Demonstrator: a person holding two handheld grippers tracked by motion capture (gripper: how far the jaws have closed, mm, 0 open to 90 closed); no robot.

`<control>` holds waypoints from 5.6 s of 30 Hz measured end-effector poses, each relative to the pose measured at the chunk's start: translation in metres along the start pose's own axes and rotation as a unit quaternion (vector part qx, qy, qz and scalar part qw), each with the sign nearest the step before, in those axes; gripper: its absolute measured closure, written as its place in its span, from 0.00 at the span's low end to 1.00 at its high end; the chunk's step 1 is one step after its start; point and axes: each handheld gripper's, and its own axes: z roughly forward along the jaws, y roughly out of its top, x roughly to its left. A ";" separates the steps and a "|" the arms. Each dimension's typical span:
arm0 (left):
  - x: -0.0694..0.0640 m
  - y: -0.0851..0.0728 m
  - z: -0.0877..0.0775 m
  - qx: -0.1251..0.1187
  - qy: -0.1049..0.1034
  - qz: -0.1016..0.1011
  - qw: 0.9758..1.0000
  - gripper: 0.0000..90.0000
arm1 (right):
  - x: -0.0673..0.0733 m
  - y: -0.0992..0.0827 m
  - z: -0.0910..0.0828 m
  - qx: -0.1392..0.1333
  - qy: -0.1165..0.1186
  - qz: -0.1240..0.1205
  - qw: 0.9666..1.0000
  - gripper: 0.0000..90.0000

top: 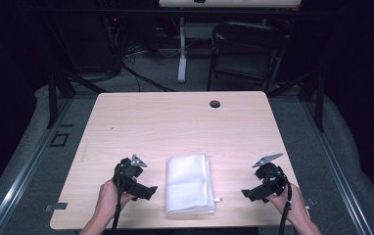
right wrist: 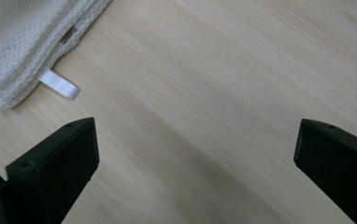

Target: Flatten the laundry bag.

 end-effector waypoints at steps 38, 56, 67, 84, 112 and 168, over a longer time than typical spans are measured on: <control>-0.070 0.028 0.016 -0.014 -0.074 0.090 0.993 0.01 | 0.009 0.003 0.004 0.030 0.024 -0.011 0.999 0.00; -0.098 0.036 0.036 0.010 -0.095 0.129 0.987 0.07 | 0.011 0.004 0.005 0.033 0.032 -0.011 0.999 0.00; -0.114 0.038 0.055 0.041 -0.089 0.157 0.983 0.14 | 0.013 0.004 0.007 0.030 0.050 0.000 0.998 0.00; -0.115 0.034 0.065 0.039 -0.049 0.180 0.982 0.42 | 0.019 0.005 0.009 0.041 0.062 -0.010 0.997 0.00; -0.104 0.035 0.064 0.022 -0.054 0.186 0.981 0.85 | 0.050 0.017 0.013 0.043 0.056 -0.070 0.995 0.29; -0.089 0.038 0.054 -0.005 -0.057 0.188 0.981 0.88 | 0.099 0.060 0.064 0.042 0.063 -0.150 0.986 1.00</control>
